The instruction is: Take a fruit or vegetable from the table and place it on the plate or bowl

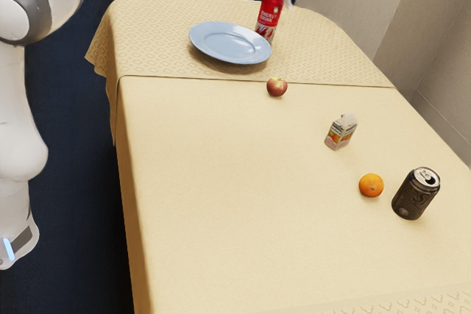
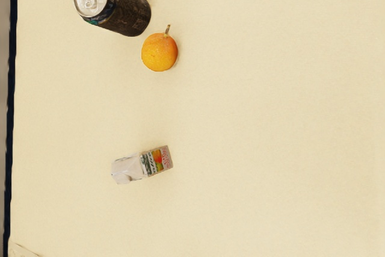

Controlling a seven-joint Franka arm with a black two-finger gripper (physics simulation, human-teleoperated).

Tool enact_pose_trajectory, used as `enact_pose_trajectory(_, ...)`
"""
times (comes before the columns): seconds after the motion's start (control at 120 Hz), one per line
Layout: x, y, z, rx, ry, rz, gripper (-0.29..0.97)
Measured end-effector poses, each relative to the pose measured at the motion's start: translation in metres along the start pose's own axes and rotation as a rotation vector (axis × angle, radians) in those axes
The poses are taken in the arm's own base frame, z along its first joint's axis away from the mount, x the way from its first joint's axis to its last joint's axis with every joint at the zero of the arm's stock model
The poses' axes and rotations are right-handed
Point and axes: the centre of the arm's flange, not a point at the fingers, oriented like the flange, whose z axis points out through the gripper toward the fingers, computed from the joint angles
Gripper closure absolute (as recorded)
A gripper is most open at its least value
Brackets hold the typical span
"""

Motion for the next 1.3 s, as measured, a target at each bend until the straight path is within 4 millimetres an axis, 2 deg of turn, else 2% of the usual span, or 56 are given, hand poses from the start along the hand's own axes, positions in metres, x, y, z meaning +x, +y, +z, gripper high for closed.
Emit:
enact_pose_trajectory(0.058, 0.064, 0.037, -0.039, 0.021, 0.068, 0.085, 0.0)
enact_pose_trajectory(0.092, 0.101, 0.06, -0.052, 0.012, 0.107, 0.149, 0.0)
enact_pose_trajectory(0.117, 0.138, 0.079, -0.046, -0.037, 0.167, 0.228, 0.0)
enact_pose_trajectory(0.133, 0.158, 0.089, -0.035, -0.081, 0.197, 0.27, 0.0)
enact_pose_trajectory(0.158, 0.174, 0.092, 0.003, -0.159, 0.207, 0.29, 0.0)
enact_pose_trajectory(0.183, 0.164, 0.081, 0.052, -0.24, 0.211, 0.253, 0.0)
enact_pose_trajectory(0.208, 0.138, 0.065, 0.098, -0.308, 0.218, 0.182, 0.0)
enact_pose_trajectory(0.225, 0.118, 0.057, 0.119, -0.335, 0.227, 0.134, 0.0)
enact_pose_trajectory(0.25, 0.096, 0.048, 0.138, -0.355, 0.247, 0.076, 0.0)
enact_pose_trajectory(0.3, 0.08, 0.041, 0.152, -0.356, 0.285, 0.015, 0.0)
enact_pose_trajectory(0.483, 0.052, 0.018, 0.168, -0.302, 0.349, -0.121, 0.0)
enact_pose_trajectory(0.517, 0.044, 0.015, 0.177, -0.302, 0.343, -0.146, 0.0)
enact_pose_trajectory(0.558, 0.037, 0.016, 0.197, -0.317, 0.326, -0.173, 0.0)
enact_pose_trajectory(0.625, 0.038, 0.025, 0.232, -0.344, 0.304, -0.192, 0.0)
enact_pose_trajectory(0.733, 0.057, 0.032, 0.266, -0.336, 0.329, -0.198, 0.0)
enact_pose_trajectory(0.8, 0.07, 0.029, 0.31, -0.369, 0.402, -0.217, 0.0)
enact_pose_trajectory(0.858, 0.078, 0.028, 0.336, -0.373, 0.443, -0.231, 0.0)
enact_pose_trajectory(0.95, 0.086, 0.022, 0.351, -0.34, 0.489, -0.256, 0.0)
enact_pose_trajectory(1.067, 0.083, 0.014, 0.371, -0.287, 0.503, -0.303, 0.0)
enact_pose_trajectory(1.233, 0.093, 0.015, 0.395, -0.249, 0.501, -0.311, 0.0)
enact_pose_trajectory(1.3, 0.089, 0.014, 0.415, -0.244, 0.488, -0.319, 0.0)
